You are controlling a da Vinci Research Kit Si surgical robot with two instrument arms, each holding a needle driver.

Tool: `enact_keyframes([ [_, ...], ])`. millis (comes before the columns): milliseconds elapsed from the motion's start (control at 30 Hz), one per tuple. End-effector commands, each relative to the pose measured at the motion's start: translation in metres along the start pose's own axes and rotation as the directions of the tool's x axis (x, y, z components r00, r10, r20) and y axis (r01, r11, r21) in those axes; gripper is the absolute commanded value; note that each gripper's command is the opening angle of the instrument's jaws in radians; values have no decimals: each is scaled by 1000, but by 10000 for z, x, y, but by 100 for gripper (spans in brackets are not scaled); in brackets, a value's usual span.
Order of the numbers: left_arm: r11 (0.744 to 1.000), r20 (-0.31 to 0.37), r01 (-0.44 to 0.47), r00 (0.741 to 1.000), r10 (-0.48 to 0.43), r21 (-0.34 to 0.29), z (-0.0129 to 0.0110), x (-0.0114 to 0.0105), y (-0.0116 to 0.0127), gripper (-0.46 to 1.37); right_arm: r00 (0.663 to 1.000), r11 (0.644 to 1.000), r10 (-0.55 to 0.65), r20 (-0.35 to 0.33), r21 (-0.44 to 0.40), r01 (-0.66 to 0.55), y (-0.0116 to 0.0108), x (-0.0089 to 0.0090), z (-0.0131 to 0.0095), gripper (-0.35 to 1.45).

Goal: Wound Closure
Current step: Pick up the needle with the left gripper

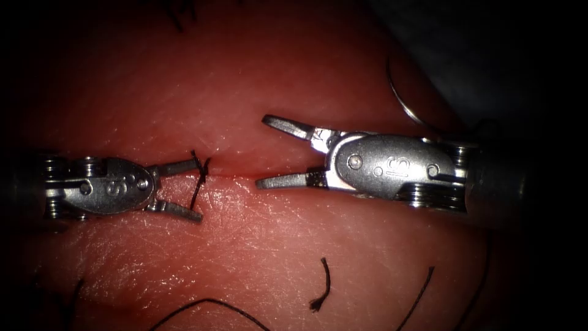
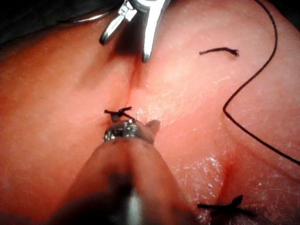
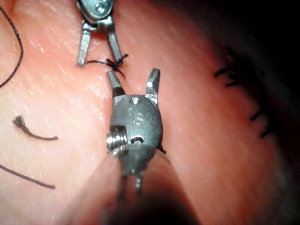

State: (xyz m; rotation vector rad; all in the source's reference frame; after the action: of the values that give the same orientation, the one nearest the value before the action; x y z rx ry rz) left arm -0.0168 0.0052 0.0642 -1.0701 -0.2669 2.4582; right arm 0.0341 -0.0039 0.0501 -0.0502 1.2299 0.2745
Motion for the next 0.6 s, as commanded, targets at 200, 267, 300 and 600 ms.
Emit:
enact_keyframes([
  [200, 1000, -2, 3, 1000, -3, 1, -4, 4, 0, 49, 1000, 1000, 0, 0, 3, 0, 0, 0, 0, 113],
  [267, 1000, -8, 6, 1000, -6, 2, -7, 7, 0, 48, 1000, 1000, -6, 0, 4, 6, 0, 0, 0, 113],
  [300, 1000, -11, 9, 1000, -9, 0, -11, 10, 1, 46, 1000, 1000, -6, -1, 4, 6, 0, 0, -1, 113],
  [600, 999, -37, 31, 999, -31, 12, -37, 41, 0, 44, 1000, 1000, -12, -5, 11, 12, 5, -10, -9, 112],
])
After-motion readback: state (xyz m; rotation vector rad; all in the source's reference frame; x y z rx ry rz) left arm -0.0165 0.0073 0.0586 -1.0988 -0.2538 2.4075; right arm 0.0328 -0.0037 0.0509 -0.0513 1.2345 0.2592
